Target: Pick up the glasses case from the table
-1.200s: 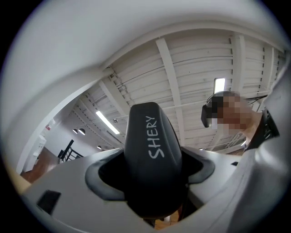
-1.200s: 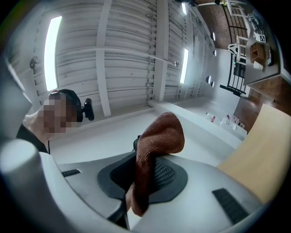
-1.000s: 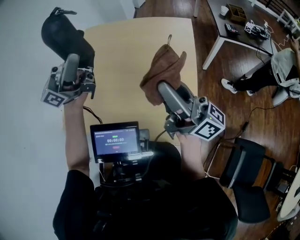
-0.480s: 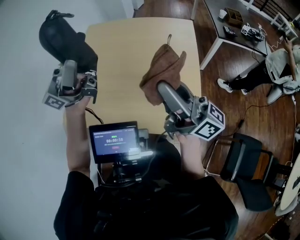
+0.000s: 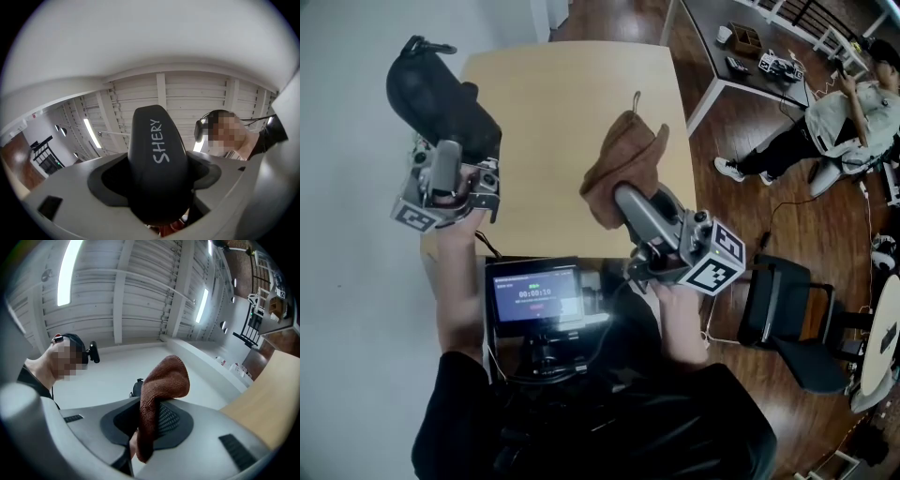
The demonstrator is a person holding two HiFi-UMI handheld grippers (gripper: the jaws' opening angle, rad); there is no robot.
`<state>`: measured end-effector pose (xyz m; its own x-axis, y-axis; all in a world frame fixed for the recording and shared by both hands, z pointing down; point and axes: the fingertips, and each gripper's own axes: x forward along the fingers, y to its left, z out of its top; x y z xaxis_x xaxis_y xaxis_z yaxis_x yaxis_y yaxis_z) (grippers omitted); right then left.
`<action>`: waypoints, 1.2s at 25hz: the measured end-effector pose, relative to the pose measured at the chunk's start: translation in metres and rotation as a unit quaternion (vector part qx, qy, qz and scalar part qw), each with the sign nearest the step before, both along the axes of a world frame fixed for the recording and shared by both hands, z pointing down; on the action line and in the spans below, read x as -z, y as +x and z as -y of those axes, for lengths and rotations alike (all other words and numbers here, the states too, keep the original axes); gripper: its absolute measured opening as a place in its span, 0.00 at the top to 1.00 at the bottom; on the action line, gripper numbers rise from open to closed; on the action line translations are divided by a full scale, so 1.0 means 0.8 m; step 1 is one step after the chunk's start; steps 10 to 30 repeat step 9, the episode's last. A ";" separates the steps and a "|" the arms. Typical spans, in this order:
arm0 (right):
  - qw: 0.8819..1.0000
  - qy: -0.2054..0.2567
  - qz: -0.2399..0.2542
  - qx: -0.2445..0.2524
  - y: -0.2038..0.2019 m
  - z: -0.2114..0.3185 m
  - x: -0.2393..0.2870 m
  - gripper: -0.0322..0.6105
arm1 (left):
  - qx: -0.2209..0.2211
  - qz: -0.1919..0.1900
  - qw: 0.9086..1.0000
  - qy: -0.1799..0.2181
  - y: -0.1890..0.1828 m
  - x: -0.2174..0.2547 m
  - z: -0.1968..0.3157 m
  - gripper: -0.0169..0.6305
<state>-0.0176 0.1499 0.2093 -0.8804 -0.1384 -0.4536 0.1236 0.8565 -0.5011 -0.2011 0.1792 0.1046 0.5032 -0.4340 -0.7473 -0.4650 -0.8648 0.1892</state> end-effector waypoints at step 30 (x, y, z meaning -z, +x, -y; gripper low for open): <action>1.000 0.014 -0.009 -0.004 -0.022 -0.048 0.011 0.85 | -0.011 -0.003 1.000 0.011 -0.020 0.004 -0.049 0.40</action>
